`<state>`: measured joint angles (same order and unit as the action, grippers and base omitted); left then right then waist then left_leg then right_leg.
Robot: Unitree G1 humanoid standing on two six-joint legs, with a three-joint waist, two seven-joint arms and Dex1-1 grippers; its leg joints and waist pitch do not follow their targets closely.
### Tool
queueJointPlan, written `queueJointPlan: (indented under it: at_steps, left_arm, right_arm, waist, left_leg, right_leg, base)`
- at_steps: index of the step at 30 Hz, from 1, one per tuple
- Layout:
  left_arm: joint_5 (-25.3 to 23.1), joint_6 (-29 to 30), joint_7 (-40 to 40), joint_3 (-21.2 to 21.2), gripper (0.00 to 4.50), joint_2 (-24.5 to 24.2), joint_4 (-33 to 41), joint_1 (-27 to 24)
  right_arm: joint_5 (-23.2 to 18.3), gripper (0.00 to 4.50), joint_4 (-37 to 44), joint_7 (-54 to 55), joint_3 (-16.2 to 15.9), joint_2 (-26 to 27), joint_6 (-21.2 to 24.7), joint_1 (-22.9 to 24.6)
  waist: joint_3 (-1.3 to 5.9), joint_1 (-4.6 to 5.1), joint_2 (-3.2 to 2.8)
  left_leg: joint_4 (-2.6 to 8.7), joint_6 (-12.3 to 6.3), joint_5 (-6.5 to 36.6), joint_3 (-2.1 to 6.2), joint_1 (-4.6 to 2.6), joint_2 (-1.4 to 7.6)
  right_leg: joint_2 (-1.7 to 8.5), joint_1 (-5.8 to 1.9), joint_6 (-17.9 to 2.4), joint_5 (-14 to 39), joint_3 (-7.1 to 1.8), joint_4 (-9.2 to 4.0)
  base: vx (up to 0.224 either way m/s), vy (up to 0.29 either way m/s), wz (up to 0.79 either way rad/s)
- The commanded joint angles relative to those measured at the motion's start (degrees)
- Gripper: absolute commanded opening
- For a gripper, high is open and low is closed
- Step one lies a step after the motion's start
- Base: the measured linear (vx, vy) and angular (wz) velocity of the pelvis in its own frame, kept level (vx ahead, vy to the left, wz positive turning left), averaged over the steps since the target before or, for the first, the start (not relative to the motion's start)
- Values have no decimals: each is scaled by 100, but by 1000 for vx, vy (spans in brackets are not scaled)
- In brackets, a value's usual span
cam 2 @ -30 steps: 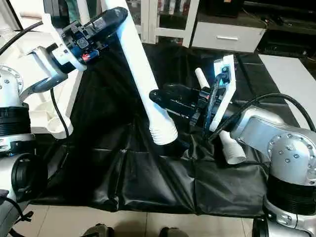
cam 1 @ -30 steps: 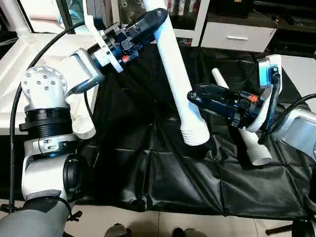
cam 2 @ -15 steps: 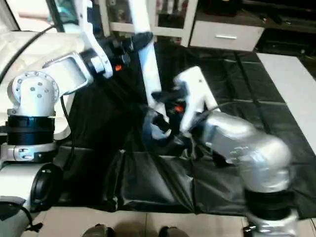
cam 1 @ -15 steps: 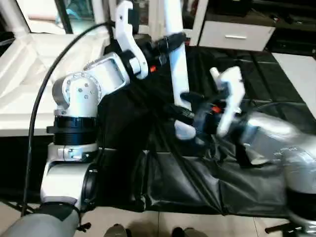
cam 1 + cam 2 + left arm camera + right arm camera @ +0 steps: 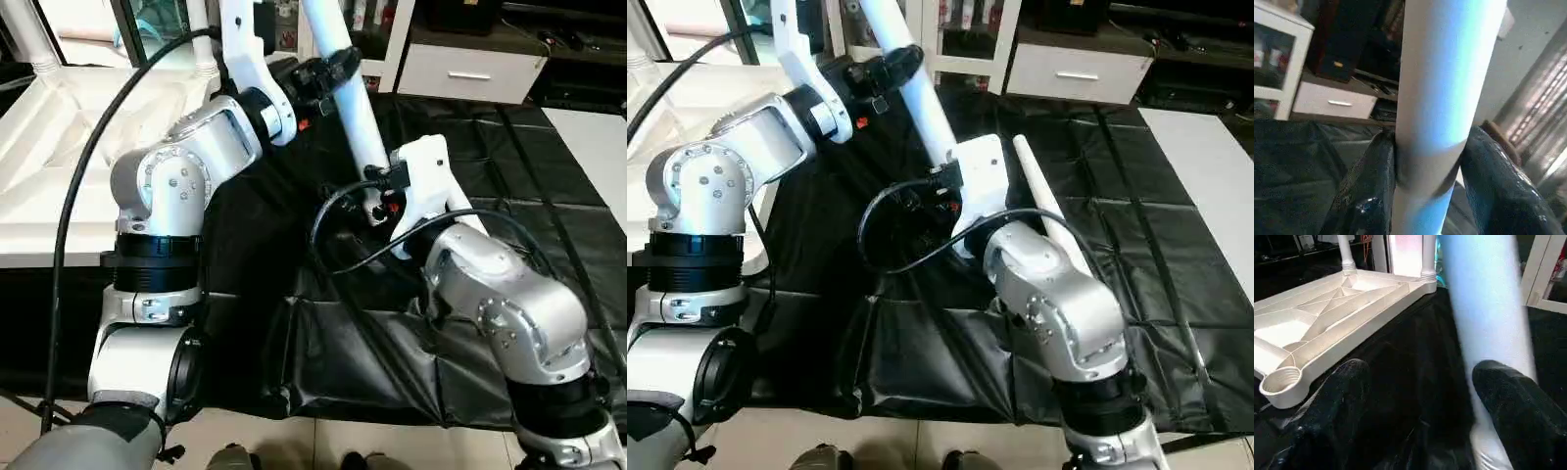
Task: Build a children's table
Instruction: Pick table leg
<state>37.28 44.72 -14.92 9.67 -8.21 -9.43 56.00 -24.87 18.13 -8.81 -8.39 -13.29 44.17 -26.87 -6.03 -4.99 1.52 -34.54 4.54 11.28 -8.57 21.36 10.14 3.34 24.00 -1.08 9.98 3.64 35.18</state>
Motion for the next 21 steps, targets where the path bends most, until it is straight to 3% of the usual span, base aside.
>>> queueJointPlan:
  at_steps: [1,5,8,14,21]
  left_arm:
    - [-114,-156,17,-23,172,-22,-4,10]
    - [-293,-350,56,-63,172,-80,-141,47]
    - [-293,-340,6,-54,172,-67,-116,55]
    - [-288,-256,-54,-126,172,-1,21,-24]
    - [47,197,-183,-195,172,98,412,-98]
  right_arm:
    - [57,382,268,-113,-17,-87,-109,42]
    - [77,382,601,-272,-78,-238,-202,64]
    - [432,382,606,-90,-65,-368,-232,40]
    - [893,382,265,154,-103,-395,-365,43]
    - [1259,382,-324,206,-190,-276,-724,-89]
  waist:
    - [583,1,11]
    - [587,-16,19]
    - [587,-18,19]
    - [579,-18,24]
    - [584,-14,4]
  left_leg:
    - [330,13,-182,-5,-32,195]
    - [322,1,-92,-8,-24,185]
    - [328,91,19,-7,-33,191]
    - [334,184,352,-12,-34,178]
    - [319,177,456,-10,-15,168]
  right_leg:
    - [421,-490,-1090,-237,-327,-230]
    - [419,-495,-998,-60,-332,-244]
    - [414,-478,-952,255,-327,-260]
    - [414,-445,-817,864,-317,-325]
    - [406,-426,-829,922,-300,-325]
  base:
    - [0,0,0]
    - [0,0,0]
    - [0,0,0]
    - [0,0,0]
    - [0,0,0]
